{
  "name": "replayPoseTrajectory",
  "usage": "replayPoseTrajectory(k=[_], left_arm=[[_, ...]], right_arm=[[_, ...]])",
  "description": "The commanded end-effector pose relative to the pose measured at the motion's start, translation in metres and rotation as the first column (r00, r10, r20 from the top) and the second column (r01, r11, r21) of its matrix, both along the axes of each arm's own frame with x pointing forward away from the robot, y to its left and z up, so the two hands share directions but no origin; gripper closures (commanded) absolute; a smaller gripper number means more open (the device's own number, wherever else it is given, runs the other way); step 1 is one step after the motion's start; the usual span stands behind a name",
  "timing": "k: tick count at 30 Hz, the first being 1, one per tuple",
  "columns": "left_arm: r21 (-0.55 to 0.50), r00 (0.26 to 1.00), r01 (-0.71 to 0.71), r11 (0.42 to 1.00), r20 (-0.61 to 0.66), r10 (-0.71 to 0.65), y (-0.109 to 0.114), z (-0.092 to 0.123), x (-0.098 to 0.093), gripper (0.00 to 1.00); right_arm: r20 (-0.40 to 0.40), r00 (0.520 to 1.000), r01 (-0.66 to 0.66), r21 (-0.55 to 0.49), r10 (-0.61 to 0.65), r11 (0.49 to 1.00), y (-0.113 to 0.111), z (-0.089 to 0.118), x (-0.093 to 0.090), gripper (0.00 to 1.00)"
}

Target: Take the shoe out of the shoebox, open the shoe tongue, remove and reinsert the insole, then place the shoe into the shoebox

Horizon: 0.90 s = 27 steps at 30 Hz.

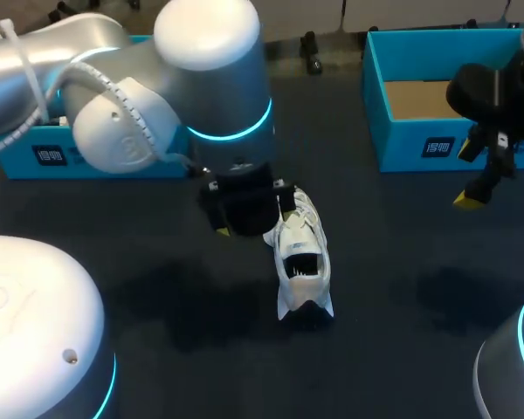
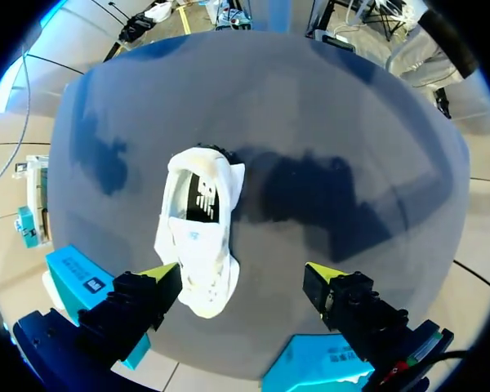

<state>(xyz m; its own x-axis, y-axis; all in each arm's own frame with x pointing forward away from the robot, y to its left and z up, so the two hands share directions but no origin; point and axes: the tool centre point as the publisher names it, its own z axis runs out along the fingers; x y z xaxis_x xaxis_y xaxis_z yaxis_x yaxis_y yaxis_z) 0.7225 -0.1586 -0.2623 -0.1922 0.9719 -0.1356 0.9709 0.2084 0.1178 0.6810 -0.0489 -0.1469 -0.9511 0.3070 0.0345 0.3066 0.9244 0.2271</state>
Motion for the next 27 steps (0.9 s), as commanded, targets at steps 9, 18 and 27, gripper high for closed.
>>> replayPoseTrajectory(k=[9,18,27], left_arm=[[-0.008,1.000,0.002,1.000,0.003,-0.002,0.004,0.000,-0.001,0.00],[0.082,0.967,-0.255,0.963,0.003,0.256,-0.006,-0.001,-0.005,0.00],[0.101,0.765,-0.639,0.762,-0.017,0.644,-0.013,0.001,-0.017,0.00]], right_arm=[[-0.004,1.000,0.000,-0.003,0.000,1.000,0.001,0.000,0.002,0.00],[-0.004,1.000,0.000,-0.003,0.000,1.000,0.001,0.000,0.002,0.00],[-0.004,1.000,0.000,-0.003,0.000,1.000,0.001,0.000,0.002,0.00]])
